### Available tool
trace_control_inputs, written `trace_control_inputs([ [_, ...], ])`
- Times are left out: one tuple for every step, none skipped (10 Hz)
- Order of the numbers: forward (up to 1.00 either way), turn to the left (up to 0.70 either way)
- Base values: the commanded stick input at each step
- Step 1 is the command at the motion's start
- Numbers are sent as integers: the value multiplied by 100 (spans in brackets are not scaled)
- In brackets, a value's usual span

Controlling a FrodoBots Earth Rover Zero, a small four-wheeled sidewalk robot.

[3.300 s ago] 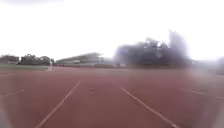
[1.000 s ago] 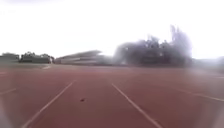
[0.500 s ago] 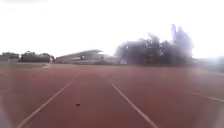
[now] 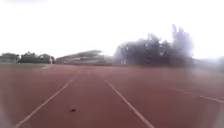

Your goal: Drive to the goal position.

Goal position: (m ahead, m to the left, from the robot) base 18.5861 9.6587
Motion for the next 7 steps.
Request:
trace_control_inputs([
  [45, 0],
  [45, 0],
  [45, 0],
  [45, 0],
  [45, 0],
  [45, 0],
  [45, 0],
])
